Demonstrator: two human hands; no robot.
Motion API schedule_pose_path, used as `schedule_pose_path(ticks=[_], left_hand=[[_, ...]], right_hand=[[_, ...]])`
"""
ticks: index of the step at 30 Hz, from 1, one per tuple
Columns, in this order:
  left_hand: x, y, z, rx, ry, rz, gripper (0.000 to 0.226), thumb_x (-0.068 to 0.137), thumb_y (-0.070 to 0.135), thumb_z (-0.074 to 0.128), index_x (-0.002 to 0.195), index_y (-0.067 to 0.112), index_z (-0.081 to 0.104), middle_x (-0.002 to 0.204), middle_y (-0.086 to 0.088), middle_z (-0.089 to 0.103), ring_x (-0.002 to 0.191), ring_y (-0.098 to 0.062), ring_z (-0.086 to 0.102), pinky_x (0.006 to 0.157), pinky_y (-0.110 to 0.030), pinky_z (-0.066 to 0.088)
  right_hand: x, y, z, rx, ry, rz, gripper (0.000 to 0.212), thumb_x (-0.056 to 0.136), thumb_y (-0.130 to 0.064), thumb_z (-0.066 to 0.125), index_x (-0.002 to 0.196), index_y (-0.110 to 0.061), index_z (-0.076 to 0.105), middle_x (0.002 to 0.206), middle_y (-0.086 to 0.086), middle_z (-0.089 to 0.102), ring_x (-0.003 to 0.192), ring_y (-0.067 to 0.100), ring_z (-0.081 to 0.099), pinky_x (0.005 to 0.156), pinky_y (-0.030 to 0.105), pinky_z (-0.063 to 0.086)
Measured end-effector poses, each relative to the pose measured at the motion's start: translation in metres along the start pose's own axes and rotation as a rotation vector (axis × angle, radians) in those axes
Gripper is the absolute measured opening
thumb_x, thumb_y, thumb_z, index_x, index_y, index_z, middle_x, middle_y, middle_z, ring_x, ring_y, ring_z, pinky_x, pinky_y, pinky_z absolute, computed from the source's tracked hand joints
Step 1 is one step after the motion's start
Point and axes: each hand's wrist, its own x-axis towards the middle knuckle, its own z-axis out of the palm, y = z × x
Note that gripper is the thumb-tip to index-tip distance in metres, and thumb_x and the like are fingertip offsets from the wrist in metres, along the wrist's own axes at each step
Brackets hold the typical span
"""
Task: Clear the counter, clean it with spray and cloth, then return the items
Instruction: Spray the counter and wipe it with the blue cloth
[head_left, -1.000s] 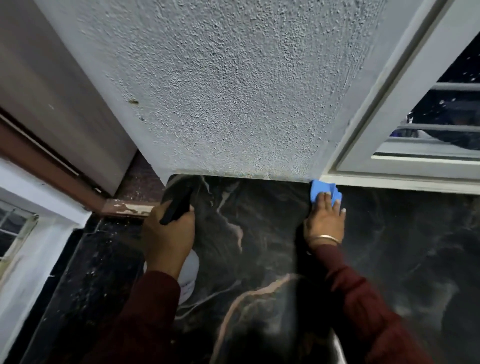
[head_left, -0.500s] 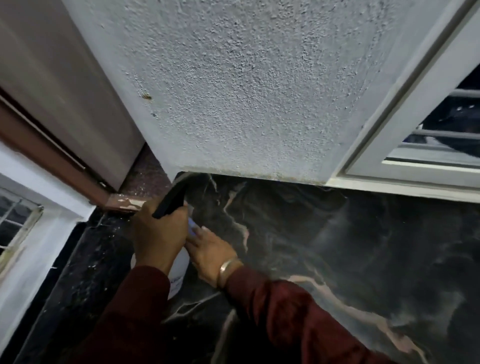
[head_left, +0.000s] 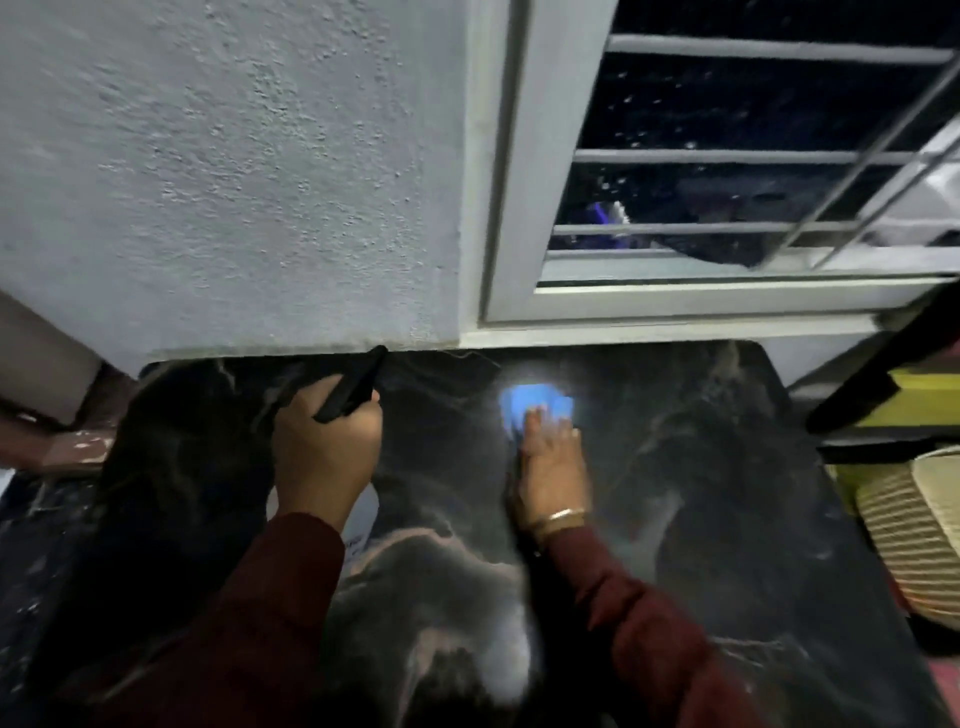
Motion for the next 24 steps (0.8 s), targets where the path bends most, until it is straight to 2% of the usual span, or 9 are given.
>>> schedule_pose_path(ticks=[4, 6, 10, 12, 14, 16, 17, 20, 24], left_hand=[[-0.024, 0.035, 0.055, 0.002, -0.044, 0.028, 0.014, 0.081, 0.016, 0.065, 0.074, 0.004, 0.07, 0.068, -0.016, 0.069, 0.07, -0.033, 0.066, 0.068, -0.046, 0.053], [-0.03, 0.045, 0.075, -0.013, -0.062, 0.009, 0.011, 0.082, 0.013, 0.067, 0.072, 0.011, 0.071, 0.065, -0.01, 0.068, 0.066, -0.026, 0.065, 0.066, -0.039, 0.052], [-0.037, 0.053, 0.115, -0.019, -0.077, -0.01, 0.016, 0.084, 0.023, 0.068, 0.069, 0.016, 0.068, 0.064, -0.012, 0.065, 0.065, -0.031, 0.063, 0.064, -0.041, 0.051], [-0.043, 0.057, 0.132, -0.02, -0.093, -0.018, 0.015, 0.083, 0.027, 0.068, 0.071, 0.019, 0.067, 0.064, -0.013, 0.065, 0.065, -0.033, 0.063, 0.065, -0.042, 0.052], [-0.052, 0.066, 0.152, -0.011, -0.095, -0.028, 0.017, 0.082, 0.027, 0.068, 0.069, 0.017, 0.066, 0.061, -0.012, 0.063, 0.062, -0.035, 0.062, 0.063, -0.044, 0.053], [-0.06, 0.077, 0.171, -0.007, -0.103, -0.035, 0.021, 0.083, 0.025, 0.068, 0.067, 0.013, 0.064, 0.06, -0.014, 0.062, 0.061, -0.036, 0.062, 0.061, -0.047, 0.052], [-0.063, 0.083, 0.18, 0.0, -0.107, -0.034, 0.021, 0.084, 0.024, 0.069, 0.066, 0.012, 0.065, 0.06, -0.013, 0.062, 0.062, -0.036, 0.062, 0.063, -0.049, 0.053], [-0.072, 0.1, 0.205, 0.023, -0.108, -0.026, 0.018, 0.084, 0.023, 0.07, 0.069, 0.013, 0.068, 0.06, -0.008, 0.063, 0.067, -0.033, 0.064, 0.068, -0.046, 0.055], [-0.08, 0.112, 0.224, 0.026, -0.088, -0.023, 0.009, 0.075, 0.026, 0.069, 0.074, 0.017, 0.071, 0.063, -0.008, 0.067, 0.071, -0.034, 0.068, 0.07, -0.047, 0.058]], right_hand=[[-0.001, -0.047, 0.01, 0.121, -0.193, -0.564, 0.061, 0.083, -0.034, 0.054, 0.14, -0.019, 0.04, 0.14, 0.005, 0.047, 0.127, 0.03, 0.045, 0.108, 0.042, 0.037], [0.033, -0.027, 0.008, 0.018, -0.19, -0.622, 0.059, 0.088, -0.027, 0.051, 0.144, -0.016, 0.035, 0.148, 0.004, 0.042, 0.137, 0.027, 0.037, 0.115, 0.043, 0.023], [0.088, 0.09, -0.017, -0.006, -0.023, -0.195, 0.058, 0.081, -0.019, 0.052, 0.137, -0.008, 0.047, 0.138, 0.012, 0.053, 0.127, 0.032, 0.049, 0.109, 0.048, 0.03], [0.088, 0.176, -0.039, -0.075, 0.002, 0.023, 0.063, 0.081, -0.018, 0.058, 0.141, -0.007, 0.042, 0.144, 0.012, 0.046, 0.134, 0.031, 0.041, 0.111, 0.05, 0.024], [0.08, 0.257, -0.065, -0.054, 0.016, 0.287, 0.058, 0.085, -0.021, 0.048, 0.141, -0.007, 0.041, 0.146, 0.014, 0.042, 0.136, 0.033, 0.036, 0.111, 0.049, 0.022], [0.076, 0.29, -0.079, -0.031, 0.038, 0.436, 0.057, 0.082, -0.022, 0.043, 0.136, -0.004, 0.044, 0.142, 0.02, 0.045, 0.129, 0.04, 0.041, 0.106, 0.048, 0.03], [0.077, 0.28, -0.074, -0.05, 0.033, 0.421, 0.057, 0.079, -0.019, 0.05, 0.133, -0.001, 0.046, 0.139, 0.021, 0.046, 0.125, 0.044, 0.043, 0.103, 0.048, 0.034], [0.069, 0.202, -0.042, -0.021, 0.053, 0.064, 0.062, 0.067, -0.009, 0.067, 0.127, 0.002, 0.054, 0.132, 0.023, 0.053, 0.116, 0.05, 0.051, 0.099, 0.051, 0.041], [0.06, 0.118, -0.02, 0.09, -0.277, -0.471, 0.056, 0.094, -0.024, 0.047, 0.146, -0.014, 0.033, 0.154, 0.007, 0.031, 0.142, 0.032, 0.022, 0.116, 0.046, 0.016]])
